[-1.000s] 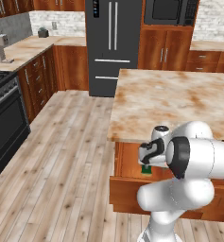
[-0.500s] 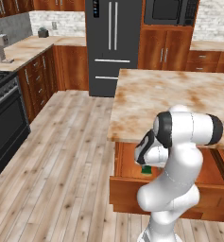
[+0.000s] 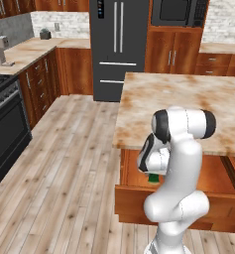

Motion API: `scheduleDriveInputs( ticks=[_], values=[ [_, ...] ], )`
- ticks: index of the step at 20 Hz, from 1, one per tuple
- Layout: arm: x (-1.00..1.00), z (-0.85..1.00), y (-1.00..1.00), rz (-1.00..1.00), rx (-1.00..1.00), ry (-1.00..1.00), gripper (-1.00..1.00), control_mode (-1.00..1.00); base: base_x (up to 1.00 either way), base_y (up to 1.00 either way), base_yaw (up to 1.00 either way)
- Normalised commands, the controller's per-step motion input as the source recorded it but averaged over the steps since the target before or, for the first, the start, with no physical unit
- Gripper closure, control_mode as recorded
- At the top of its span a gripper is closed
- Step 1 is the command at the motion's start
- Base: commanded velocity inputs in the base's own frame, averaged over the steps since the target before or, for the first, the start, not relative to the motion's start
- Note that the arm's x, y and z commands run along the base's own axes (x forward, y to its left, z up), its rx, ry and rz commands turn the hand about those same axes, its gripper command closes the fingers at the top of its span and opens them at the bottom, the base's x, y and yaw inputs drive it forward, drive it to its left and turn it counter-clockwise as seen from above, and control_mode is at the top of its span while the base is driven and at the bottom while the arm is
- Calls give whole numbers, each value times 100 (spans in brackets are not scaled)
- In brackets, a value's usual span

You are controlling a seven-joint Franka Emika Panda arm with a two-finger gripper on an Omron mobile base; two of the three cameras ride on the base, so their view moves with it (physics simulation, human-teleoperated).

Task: Restock the sink supplies by placing the sponge and soap dispenser on the counter and next to the sink. Make sure the soap dispenser is upright.

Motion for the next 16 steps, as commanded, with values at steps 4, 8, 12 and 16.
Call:
scheduleDriveInputs(
  ticks=[4, 8, 12, 16],
  values=[
    [15, -47, 0, 0, 0, 0, -100, -100, 0, 0, 0],
    [23, -43, 0, 0, 0, 4, -100, -100, 0, 0, 0],
    [10, -43, 1, 0, 0, 14, 100, -100, 0, 0, 0],
    [-6, -11, 4, 0, 0, 0, 100, -100, 0, 0, 0]
  ],
)
